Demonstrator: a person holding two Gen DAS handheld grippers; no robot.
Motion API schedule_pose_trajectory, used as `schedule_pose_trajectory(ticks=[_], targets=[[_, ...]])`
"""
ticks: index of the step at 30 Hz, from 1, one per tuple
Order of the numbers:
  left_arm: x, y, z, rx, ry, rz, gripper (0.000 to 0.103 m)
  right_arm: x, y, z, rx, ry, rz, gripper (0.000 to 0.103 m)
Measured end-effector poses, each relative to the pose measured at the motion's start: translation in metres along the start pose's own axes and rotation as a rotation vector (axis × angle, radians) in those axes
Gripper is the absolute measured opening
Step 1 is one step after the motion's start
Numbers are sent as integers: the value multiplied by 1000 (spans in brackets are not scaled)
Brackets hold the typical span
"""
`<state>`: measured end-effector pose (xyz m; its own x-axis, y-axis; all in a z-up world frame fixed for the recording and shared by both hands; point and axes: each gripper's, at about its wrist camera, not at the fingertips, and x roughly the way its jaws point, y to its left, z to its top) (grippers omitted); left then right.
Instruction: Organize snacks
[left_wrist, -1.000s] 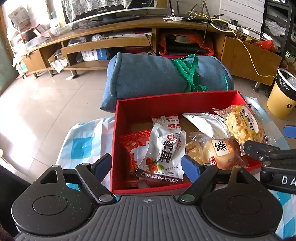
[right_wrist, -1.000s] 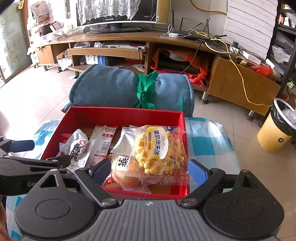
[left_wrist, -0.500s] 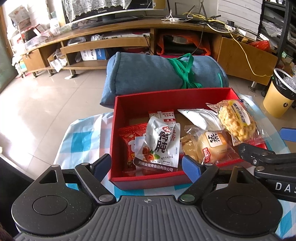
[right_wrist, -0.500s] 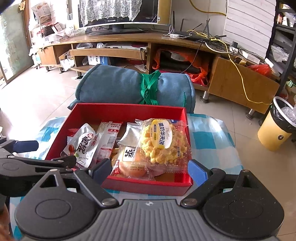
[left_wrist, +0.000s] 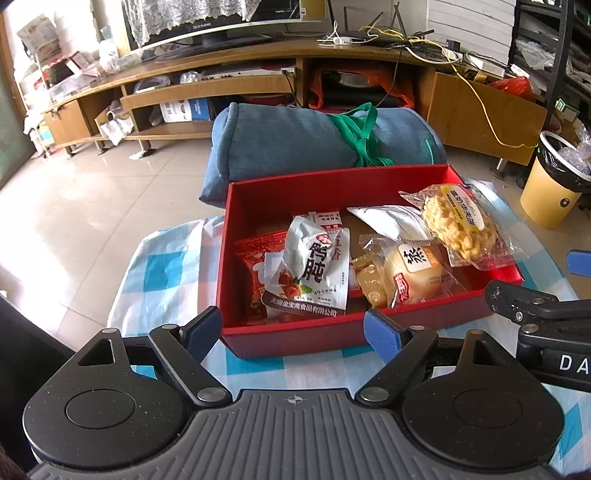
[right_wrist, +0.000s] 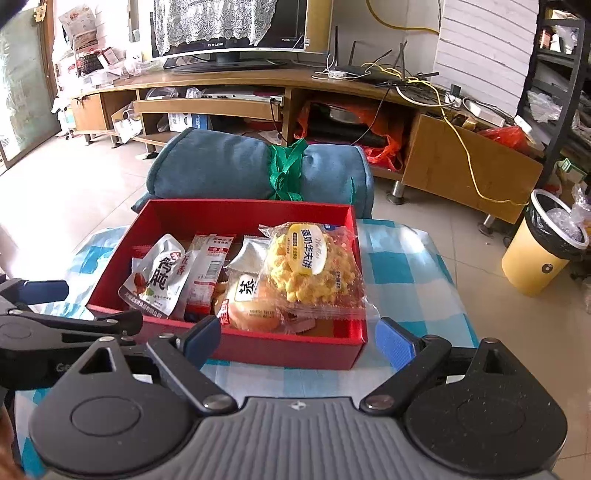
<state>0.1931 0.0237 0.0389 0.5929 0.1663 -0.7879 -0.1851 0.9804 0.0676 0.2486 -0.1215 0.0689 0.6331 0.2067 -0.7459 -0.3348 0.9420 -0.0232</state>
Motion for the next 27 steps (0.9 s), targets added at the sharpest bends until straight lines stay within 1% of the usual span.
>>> schedule_pose_trajectory(ticks=[8,12,17,19,27], targets=[[-9,0,-12,3,0,-12,88,-9,-2,-15,13,11,-13,88],[-15,1,-17,-2,-4,-23,92,-15,-2,-23,22,14,-15,88],[-25,1,-27,-4,-10,-38,93,-20,-2,-33,31,22,-17,88],[-28,2,-31,-8,-7,-48,95,-23,-2,-37,35,21,-17,88],[-38,1,-43,-10,-9,-65,97,-35,-1,-48,41,11,-9,88]])
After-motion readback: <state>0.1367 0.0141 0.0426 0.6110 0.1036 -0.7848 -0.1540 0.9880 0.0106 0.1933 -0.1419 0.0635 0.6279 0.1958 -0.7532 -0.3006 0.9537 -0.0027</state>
